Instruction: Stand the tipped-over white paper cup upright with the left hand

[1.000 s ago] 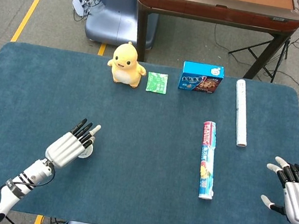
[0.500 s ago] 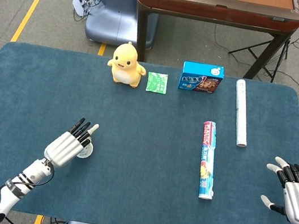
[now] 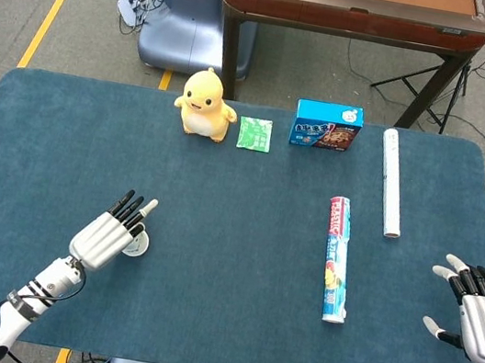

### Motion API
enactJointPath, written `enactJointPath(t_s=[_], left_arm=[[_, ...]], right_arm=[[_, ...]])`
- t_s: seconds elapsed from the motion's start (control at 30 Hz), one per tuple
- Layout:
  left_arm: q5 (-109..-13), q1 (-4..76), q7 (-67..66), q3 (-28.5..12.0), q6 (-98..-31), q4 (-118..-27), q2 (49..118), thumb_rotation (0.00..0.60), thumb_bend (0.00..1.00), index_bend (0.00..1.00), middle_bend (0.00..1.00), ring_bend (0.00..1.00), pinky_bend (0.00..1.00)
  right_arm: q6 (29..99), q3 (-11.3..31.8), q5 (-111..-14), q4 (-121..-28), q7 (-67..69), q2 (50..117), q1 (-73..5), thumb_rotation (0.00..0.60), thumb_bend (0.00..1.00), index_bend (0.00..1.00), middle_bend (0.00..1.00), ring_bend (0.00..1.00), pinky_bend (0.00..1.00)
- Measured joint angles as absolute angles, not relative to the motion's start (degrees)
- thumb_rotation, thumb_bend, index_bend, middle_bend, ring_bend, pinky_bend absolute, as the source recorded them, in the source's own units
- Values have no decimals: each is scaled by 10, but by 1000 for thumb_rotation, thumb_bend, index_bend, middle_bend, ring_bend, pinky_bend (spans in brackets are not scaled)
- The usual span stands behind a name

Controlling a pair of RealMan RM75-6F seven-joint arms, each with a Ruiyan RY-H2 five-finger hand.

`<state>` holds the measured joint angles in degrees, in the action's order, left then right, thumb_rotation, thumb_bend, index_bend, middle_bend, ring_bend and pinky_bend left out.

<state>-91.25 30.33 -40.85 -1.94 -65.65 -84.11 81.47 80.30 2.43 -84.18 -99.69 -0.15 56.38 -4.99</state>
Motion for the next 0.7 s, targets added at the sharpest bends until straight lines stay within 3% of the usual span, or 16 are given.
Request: enactJointPath(t_s=[0.4,0.7], left_arm=[[-894,297,-378,-24,-666,-858,808,600,233,373,0,0,0],[-777,295,-272,-61,-634,-928,791,600,233,352,0,0,0]], right_arm=[[798,23,-840,-999,-3,563,-51,600,116,261,129,111,101],[796,22,-839,-1000,-4,563,-51,600,116,260,129,111,101]])
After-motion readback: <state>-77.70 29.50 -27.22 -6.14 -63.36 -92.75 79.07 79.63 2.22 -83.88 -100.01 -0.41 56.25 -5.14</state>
